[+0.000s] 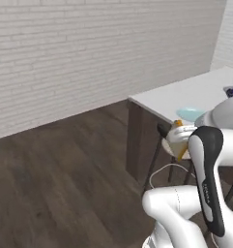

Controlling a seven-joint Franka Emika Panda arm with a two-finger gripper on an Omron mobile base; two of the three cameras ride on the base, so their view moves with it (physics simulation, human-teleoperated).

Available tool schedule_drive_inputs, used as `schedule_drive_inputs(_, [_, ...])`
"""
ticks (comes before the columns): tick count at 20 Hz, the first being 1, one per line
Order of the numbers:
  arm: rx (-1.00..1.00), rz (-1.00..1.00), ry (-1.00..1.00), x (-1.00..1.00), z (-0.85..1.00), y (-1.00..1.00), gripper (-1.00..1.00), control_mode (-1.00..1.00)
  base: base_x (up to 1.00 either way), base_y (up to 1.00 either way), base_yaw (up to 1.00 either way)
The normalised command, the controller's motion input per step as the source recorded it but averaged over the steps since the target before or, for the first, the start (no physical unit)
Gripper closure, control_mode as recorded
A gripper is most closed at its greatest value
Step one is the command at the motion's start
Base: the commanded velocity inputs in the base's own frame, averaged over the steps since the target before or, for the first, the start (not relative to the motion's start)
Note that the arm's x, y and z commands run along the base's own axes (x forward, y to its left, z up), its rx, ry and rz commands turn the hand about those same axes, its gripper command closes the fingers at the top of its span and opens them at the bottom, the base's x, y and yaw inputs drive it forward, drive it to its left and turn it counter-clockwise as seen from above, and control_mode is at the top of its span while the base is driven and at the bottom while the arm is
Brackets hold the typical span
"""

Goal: Start the toaster. Once the lever pops up, take the bread to the plate on the dining counter.

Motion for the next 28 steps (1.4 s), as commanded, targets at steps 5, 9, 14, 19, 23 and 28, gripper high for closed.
schedule_drive_inputs(5, [0.0,0.0,0.0,0.0,0.0,0.0,1.0,1.0,0.58,0.19,-0.52])
schedule_drive_inputs(9, [0.0,0.0,0.0,0.0,0.0,0.0,1.0,1.0,0.27,0.25,-0.48])
schedule_drive_inputs(14, [0.0,0.0,0.0,0.0,0.0,0.0,1.0,1.0,0.13,0.3,-0.43])
schedule_drive_inputs(19, [0.0,0.0,0.0,0.0,0.0,0.0,1.0,1.0,0.28,0.25,-0.41])
schedule_drive_inputs(23, [0.0,0.0,0.0,0.0,0.0,0.0,1.0,1.0,0.42,0.2,-0.38])
schedule_drive_inputs(28, [0.0,0.0,0.0,0.0,0.0,0.0,1.0,1.0,0.68,0.38,-0.25])
